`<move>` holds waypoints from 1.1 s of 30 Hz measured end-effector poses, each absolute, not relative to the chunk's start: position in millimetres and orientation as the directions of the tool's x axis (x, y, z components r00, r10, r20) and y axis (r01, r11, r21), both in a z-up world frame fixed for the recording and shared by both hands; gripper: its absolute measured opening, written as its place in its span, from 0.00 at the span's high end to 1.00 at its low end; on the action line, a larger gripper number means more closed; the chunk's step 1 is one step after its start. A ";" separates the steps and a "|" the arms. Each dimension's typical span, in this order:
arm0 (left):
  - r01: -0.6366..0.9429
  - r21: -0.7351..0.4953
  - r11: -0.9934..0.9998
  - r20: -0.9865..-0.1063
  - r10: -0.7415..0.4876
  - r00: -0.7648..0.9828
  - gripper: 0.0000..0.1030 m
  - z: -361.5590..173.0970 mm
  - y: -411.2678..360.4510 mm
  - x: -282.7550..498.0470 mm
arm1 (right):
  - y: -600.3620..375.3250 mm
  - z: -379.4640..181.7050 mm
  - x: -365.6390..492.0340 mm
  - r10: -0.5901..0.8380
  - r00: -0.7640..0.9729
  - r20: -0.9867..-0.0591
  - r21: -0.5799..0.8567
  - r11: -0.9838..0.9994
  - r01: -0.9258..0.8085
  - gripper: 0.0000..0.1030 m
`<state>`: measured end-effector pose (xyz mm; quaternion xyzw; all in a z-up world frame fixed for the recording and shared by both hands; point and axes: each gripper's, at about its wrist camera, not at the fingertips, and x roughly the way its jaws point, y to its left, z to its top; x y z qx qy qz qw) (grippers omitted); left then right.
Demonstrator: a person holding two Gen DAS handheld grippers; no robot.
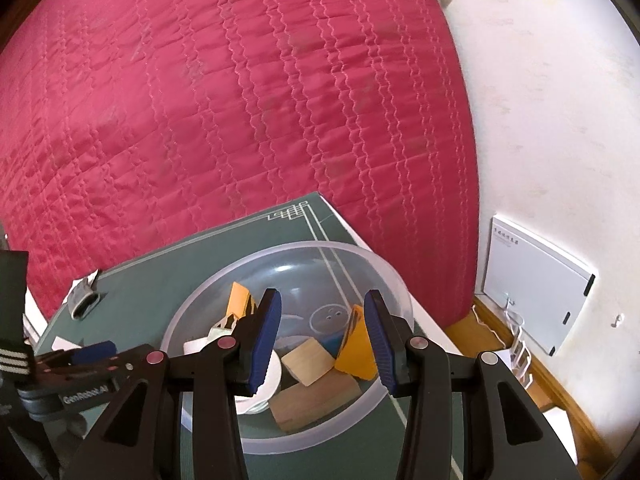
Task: Organize rigid objects
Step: 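Move the left tool back and grasp the light wooden triangular prism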
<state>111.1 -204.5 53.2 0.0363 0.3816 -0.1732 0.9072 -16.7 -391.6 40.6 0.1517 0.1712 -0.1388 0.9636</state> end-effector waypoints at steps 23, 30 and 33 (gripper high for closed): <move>0.134 -0.020 0.991 -0.673 -0.112 0.731 0.24 53.9 -96.3 95.7 | -380.8 38.6 -11.7 -0.210 0.899 -0.384 0.201 0.931 0.303 0.42; 0.085 0.034 0.996 -0.658 -0.041 0.752 0.18 52.7 -75.7 88.8 | -363.4 40.7 -8.2 -0.204 0.901 -0.384 0.131 0.954 0.271 0.35; 0.078 0.045 0.996 -0.656 -0.029 0.755 0.18 51.6 -68.1 88.3 | -351.9 39.7 -5.0 -0.145 0.901 -0.410 0.135 0.967 0.217 0.35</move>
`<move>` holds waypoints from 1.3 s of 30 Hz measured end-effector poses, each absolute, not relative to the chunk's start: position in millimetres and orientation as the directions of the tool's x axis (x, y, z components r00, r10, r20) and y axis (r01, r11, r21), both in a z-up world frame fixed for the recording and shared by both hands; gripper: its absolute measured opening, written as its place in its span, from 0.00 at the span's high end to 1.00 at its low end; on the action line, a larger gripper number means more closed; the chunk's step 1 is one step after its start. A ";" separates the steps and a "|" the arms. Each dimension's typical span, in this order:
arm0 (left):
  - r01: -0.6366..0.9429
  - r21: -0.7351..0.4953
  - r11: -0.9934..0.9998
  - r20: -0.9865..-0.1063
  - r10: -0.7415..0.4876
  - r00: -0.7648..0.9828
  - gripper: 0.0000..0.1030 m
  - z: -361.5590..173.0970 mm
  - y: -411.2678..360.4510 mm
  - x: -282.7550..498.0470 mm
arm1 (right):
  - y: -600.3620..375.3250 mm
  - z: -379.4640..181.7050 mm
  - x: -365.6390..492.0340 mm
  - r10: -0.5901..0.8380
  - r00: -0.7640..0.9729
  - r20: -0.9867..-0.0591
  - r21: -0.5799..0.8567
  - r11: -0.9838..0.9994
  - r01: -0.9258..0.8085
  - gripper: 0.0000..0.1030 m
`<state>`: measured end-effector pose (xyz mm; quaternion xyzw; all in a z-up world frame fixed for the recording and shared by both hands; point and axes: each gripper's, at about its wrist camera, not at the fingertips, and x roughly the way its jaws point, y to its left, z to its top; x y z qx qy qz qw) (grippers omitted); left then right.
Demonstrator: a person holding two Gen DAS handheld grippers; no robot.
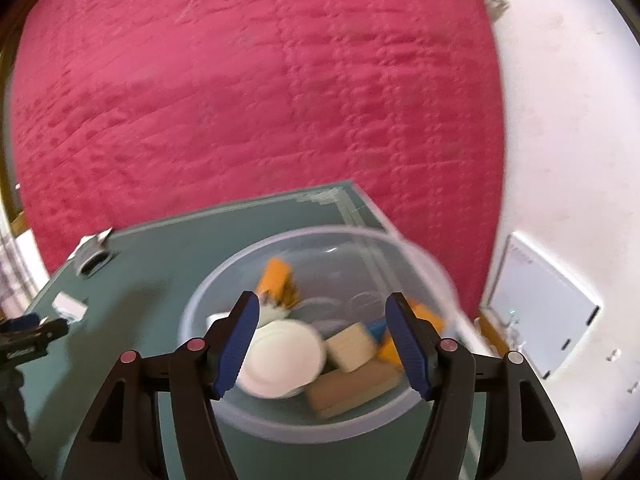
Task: Organize rigid objects
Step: 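Move the left tool back and grasp the light wooden triangular prism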
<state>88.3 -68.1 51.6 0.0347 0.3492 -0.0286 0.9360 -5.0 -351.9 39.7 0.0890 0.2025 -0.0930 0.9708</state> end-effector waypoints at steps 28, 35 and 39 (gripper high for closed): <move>-0.087 -0.006 0.996 -0.667 0.060 0.743 0.12 39.7 41.1 100.1 | -207.4 28.7 31.9 0.260 0.790 -0.554 0.186 0.965 -0.187 0.29; -0.052 -0.024 0.998 -0.698 0.020 0.716 0.26 29.0 43.0 112.5 | -182.2 24.0 36.5 0.288 0.765 -0.576 0.166 0.958 -0.235 0.29; -0.031 -0.035 0.999 -0.714 -0.004 0.700 0.37 23.9 41.6 120.3 | -168.1 21.7 42.1 0.301 0.751 -0.587 0.156 0.953 -0.260 0.29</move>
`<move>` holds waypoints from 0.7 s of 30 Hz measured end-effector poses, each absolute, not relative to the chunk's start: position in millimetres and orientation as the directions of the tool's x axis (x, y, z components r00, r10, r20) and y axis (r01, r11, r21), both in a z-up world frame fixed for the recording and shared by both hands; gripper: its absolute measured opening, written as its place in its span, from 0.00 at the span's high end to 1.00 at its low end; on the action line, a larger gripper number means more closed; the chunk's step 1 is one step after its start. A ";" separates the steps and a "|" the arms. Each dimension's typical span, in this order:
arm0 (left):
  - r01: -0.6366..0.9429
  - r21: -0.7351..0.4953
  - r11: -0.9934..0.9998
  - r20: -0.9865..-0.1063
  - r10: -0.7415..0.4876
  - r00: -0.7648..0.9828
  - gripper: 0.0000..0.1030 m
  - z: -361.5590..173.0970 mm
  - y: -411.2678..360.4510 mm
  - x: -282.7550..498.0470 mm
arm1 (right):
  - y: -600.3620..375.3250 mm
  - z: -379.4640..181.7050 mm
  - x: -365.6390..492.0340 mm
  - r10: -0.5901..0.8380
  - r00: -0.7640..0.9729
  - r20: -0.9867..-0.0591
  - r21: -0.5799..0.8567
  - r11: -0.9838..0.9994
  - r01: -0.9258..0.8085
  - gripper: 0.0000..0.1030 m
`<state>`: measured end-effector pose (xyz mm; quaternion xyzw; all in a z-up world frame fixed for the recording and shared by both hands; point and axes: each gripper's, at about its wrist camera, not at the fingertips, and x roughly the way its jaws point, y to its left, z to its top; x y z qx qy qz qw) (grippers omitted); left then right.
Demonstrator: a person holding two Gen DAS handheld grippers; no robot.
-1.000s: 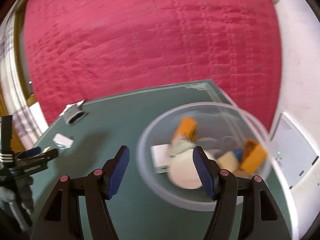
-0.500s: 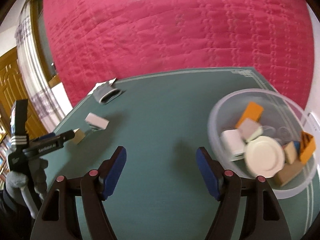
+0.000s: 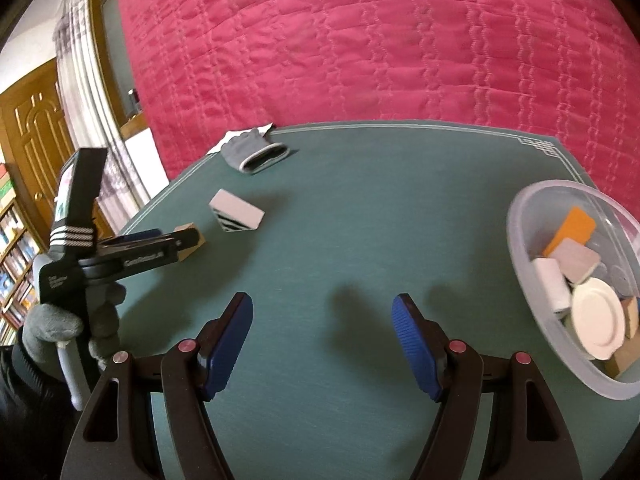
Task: Organize rigid objects
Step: 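Move the left tool back and grasp the light wooden triangular prism, then grasp the white black-striped triangle with the right tool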
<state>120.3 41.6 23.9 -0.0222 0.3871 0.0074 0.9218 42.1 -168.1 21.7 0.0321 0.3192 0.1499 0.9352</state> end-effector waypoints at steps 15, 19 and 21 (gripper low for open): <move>0.009 -0.128 0.992 -0.695 -0.096 0.712 0.80 24.7 51.1 114.7 | -115.1 13.4 93.4 0.369 0.686 -0.628 0.164 0.924 -0.347 0.29; -0.020 -0.133 0.991 -0.681 -0.077 0.728 0.80 29.1 58.0 110.6 | -96.4 10.9 114.7 0.369 0.673 -0.641 0.128 0.916 -0.380 0.29; -0.032 -0.144 0.989 -0.678 -0.075 0.731 0.80 29.9 62.1 109.4 | -87.0 8.5 127.0 0.365 0.662 -0.655 0.106 0.912 -0.397 0.29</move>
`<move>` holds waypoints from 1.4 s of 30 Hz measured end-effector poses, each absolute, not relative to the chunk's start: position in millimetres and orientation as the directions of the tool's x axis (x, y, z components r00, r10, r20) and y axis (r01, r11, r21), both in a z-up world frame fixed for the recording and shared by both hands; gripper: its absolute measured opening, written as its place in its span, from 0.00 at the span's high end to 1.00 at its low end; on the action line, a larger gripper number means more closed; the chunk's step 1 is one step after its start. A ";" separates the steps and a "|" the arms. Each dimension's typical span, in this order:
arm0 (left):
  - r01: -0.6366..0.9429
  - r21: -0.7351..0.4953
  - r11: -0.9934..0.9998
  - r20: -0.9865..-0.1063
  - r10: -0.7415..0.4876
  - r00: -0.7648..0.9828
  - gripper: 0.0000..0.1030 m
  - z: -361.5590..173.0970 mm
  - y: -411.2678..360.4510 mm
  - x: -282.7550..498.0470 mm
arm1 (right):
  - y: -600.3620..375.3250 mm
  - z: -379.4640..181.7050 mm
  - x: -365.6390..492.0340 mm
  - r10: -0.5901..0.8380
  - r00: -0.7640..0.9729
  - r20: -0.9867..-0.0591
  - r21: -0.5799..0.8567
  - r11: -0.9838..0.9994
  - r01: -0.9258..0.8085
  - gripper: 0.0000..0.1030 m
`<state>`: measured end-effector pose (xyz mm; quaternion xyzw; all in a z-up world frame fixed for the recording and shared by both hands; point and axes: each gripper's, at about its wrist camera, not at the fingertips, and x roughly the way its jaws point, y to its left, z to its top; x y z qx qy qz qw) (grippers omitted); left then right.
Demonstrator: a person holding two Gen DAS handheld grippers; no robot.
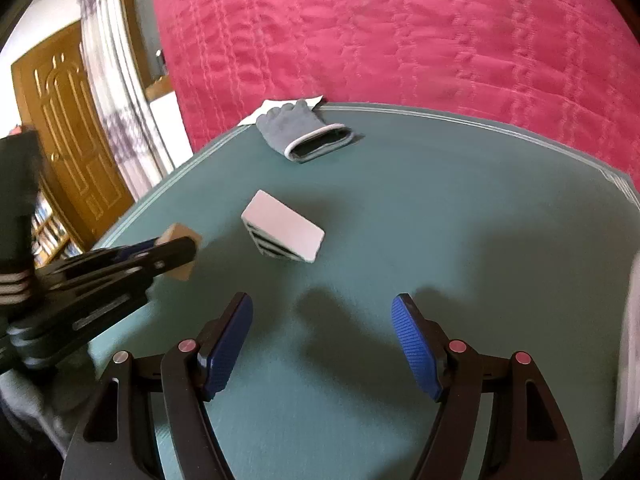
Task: Organize rigid objects
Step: 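Grasp the white black-striped triangle with the right tool, then carry the striped triangle into the bowl and open the right tool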
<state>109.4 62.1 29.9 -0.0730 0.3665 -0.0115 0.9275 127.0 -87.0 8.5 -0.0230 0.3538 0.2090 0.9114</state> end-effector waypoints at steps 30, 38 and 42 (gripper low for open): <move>-0.069 -0.174 0.982 -0.683 -0.070 0.727 0.80 28.8 69.6 107.9 | -20.9 4.3 198.7 0.307 0.627 -0.716 -0.053 0.872 -0.487 0.70; -0.075 -0.165 0.983 -0.678 -0.058 0.732 0.80 30.3 70.0 107.2 | -27.6 5.1 190.9 0.306 0.631 -0.713 -0.025 0.888 -0.459 0.70; -0.080 -0.152 0.985 -0.676 -0.045 0.736 0.80 30.7 68.7 106.3 | -36.4 5.0 181.3 0.311 0.632 -0.709 -0.001 0.897 -0.443 0.70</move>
